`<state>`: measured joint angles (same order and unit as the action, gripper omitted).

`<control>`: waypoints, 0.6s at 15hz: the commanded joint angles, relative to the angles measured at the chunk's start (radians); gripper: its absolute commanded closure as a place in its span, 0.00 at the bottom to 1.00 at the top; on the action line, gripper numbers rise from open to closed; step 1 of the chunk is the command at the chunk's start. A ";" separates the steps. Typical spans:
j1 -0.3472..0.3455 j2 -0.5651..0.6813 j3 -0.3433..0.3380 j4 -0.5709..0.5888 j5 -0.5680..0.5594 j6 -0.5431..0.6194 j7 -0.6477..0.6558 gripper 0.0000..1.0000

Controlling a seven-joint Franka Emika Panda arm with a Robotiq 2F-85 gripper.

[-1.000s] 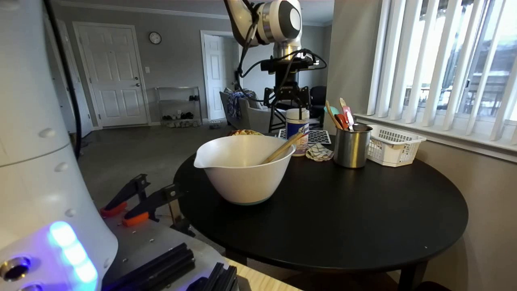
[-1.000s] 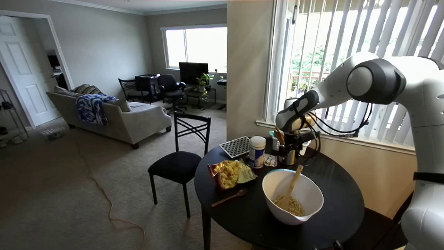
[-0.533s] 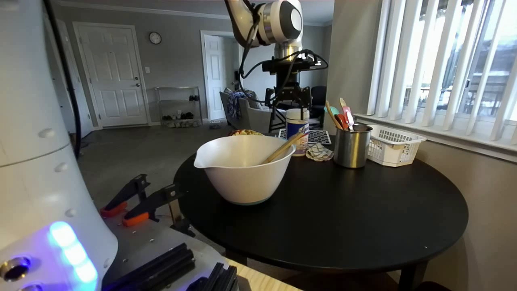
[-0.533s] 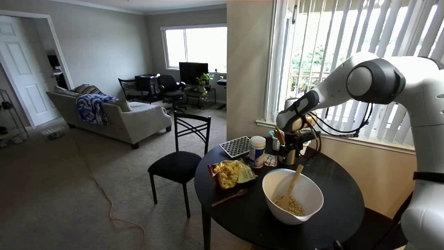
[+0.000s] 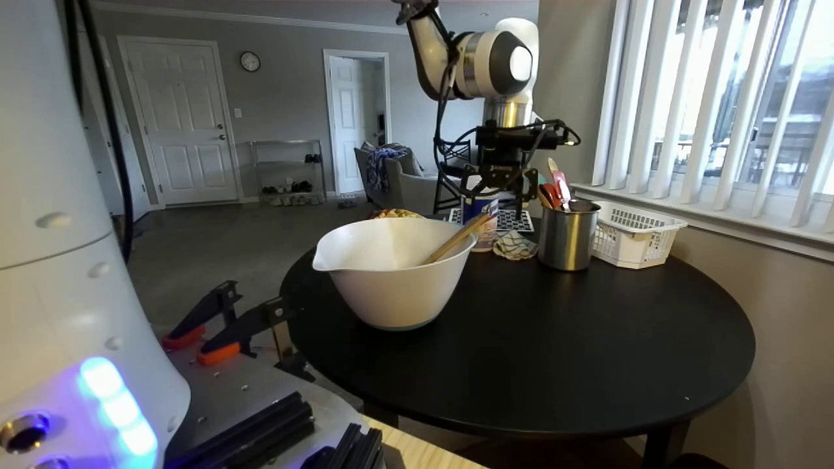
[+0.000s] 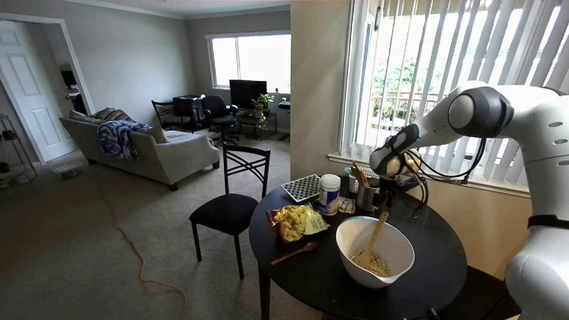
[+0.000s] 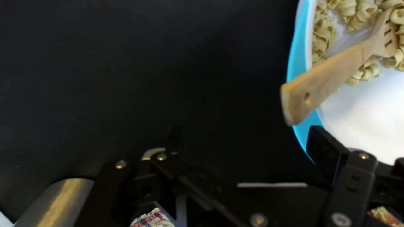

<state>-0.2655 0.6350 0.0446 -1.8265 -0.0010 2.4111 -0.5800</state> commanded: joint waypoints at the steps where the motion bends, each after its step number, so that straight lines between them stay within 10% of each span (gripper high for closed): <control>1: -0.085 0.087 0.071 0.085 0.069 -0.022 -0.170 0.00; 9: -0.113 0.169 0.087 0.278 0.108 -0.277 -0.378 0.00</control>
<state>-0.3842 0.7956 0.1390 -1.6116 0.0776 2.2225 -0.9082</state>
